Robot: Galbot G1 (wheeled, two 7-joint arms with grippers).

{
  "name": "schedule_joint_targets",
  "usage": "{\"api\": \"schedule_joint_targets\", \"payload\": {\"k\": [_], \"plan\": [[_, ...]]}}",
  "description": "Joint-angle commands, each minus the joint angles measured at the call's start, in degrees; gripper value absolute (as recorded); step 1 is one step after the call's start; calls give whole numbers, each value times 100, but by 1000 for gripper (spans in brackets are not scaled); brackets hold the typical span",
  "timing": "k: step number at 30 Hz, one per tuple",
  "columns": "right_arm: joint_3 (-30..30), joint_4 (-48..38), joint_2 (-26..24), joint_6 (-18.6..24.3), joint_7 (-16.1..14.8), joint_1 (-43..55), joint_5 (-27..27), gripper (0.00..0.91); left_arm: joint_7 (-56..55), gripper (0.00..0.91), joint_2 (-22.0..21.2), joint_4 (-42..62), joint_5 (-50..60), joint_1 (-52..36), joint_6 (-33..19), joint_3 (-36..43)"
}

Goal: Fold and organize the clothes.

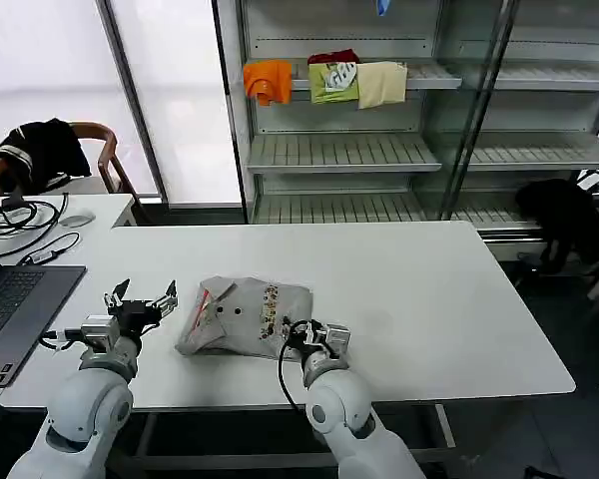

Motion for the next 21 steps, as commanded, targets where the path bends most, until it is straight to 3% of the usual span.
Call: {"api": "schedule_joint_targets", "payload": {"k": [1, 15, 21], "plan": [[-43, -132, -7, -7, -74, -29, -132, 0, -6, 907, -2, 64, -2, 20, -17, -35], [45, 92, -834, -15, -324, 188, -222, 0, -32, 907, -73, 173, 29, -105, -16, 67], [437, 84, -1337, -15, -692, 246, -259, 0, -48, 907, -132, 161, 45, -105, -14, 82]]}}
